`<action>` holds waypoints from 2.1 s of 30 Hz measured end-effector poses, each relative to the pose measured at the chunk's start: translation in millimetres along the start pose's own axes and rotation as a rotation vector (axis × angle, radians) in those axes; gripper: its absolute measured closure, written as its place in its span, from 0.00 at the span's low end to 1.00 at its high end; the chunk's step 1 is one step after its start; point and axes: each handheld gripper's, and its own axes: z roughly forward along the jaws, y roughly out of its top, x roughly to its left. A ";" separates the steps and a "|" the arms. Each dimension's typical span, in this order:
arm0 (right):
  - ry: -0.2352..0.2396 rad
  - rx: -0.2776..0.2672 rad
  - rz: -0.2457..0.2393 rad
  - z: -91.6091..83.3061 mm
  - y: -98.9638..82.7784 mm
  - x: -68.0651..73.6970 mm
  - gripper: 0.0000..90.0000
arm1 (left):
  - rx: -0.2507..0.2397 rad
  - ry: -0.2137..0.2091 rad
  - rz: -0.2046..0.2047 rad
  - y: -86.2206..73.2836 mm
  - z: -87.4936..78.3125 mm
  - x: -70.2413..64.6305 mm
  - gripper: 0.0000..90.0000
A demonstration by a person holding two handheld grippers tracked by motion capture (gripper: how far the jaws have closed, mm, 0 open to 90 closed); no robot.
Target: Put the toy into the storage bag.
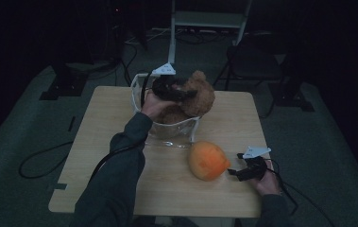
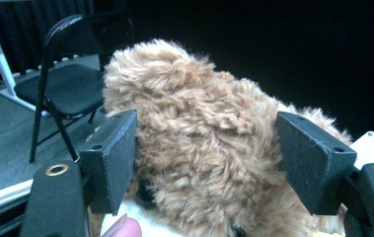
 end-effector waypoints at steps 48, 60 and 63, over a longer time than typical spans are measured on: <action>0.001 -0.001 -0.001 0.1 0.0 0.0 0.15 | 0.102 -0.017 0.040 2.8 -2.0 -16.3 0.49; 0.000 -0.003 -0.003 0.2 -0.1 -0.1 0.15 | 0.072 -0.055 -0.012 -0.2 -19.4 -23.0 0.46; 0.001 -0.003 -0.001 0.2 0.0 0.1 0.15 | 0.075 -0.062 -0.002 -0.6 -21.2 -27.8 0.45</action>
